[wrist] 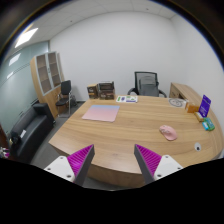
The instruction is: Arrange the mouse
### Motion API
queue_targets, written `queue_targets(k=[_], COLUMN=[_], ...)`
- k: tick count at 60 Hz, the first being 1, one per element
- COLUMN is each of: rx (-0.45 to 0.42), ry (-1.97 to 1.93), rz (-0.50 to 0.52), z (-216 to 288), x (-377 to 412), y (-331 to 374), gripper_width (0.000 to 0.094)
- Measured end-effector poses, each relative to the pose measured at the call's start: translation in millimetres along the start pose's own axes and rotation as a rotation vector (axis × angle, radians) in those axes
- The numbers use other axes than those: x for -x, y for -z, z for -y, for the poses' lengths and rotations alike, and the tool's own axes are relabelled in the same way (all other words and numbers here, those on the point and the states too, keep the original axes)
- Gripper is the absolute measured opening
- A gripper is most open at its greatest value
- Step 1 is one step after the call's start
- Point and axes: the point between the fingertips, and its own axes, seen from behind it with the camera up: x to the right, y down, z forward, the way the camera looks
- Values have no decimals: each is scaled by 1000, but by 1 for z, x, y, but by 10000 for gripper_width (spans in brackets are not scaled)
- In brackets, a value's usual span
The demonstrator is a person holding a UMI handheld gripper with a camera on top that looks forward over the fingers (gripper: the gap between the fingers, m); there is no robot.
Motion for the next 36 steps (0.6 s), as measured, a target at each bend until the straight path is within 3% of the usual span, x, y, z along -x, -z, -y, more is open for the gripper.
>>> queue_targets(k=[8,21,36], rx=[-34,-67,-98], ry=[-70,65,115], rz=[-74,-267,-267], z=[2,-4,-6], x=[-35,-164,-266], y=[-9,-30,-115], gripper_width=[831,845,843])
